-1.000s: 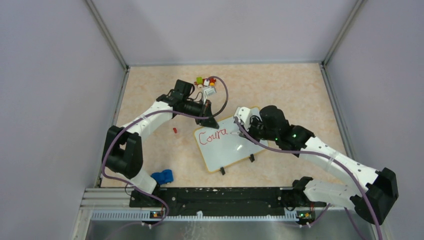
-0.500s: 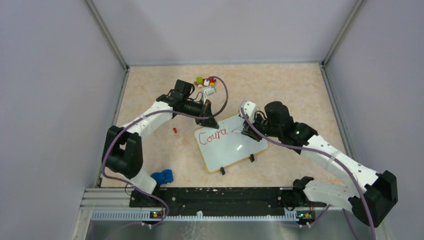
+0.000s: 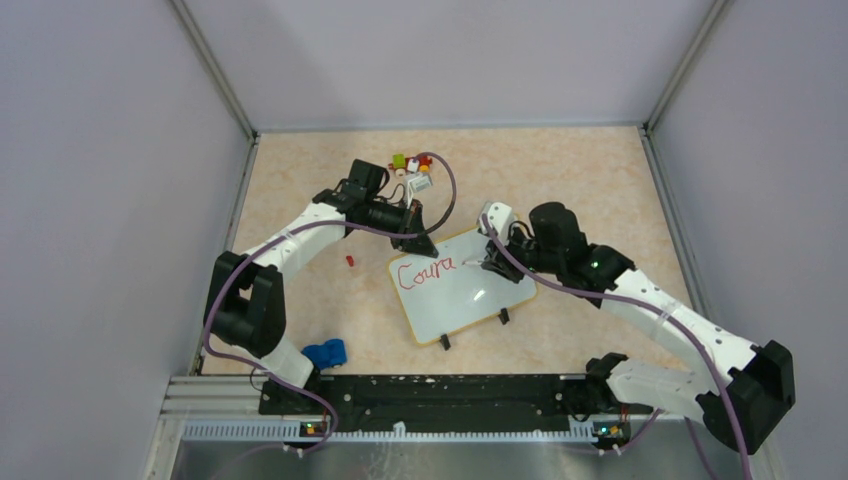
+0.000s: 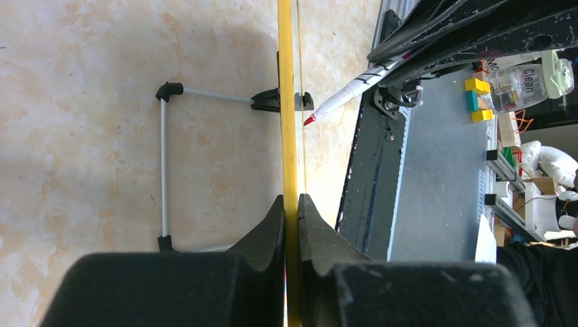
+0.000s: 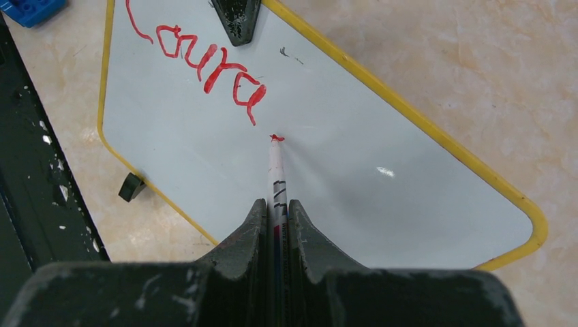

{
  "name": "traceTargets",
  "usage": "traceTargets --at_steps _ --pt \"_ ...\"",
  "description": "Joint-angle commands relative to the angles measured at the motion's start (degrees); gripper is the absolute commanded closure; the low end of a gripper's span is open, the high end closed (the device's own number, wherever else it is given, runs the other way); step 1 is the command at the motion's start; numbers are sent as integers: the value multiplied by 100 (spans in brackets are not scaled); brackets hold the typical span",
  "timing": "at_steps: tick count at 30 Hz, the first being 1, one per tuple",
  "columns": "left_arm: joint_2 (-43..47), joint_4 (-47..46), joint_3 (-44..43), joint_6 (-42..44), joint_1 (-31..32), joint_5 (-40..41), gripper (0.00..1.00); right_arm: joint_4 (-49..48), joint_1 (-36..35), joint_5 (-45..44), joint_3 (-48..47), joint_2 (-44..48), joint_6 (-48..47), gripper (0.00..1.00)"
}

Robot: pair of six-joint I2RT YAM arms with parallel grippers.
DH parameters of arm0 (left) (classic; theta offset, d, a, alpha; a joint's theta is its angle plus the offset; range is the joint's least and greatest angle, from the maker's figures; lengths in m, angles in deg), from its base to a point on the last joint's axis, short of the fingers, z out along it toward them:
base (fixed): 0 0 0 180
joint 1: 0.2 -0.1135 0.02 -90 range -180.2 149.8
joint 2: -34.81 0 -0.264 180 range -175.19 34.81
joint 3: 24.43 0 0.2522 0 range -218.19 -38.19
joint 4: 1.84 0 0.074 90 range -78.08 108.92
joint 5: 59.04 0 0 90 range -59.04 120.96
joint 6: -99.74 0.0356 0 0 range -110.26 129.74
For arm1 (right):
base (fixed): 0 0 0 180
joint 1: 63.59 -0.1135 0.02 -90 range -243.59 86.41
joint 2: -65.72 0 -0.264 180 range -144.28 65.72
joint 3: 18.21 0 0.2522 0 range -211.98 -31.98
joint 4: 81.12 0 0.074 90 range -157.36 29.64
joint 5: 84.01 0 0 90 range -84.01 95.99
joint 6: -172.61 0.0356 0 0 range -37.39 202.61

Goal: Write a sentence on the whiteboard

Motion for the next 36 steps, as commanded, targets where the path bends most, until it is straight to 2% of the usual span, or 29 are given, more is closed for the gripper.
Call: traceTargets --at_steps 1,15,36 --pt "-86 36 220 266 69 130 100 -239 57 4 -198 -38 21 100" --pt "-84 45 216 285 75 105 100 -191 60 264 -567 -156 50 100" --pt "-57 49 226 292 75 100 100 -426 60 -154 -617 -441 103 100"
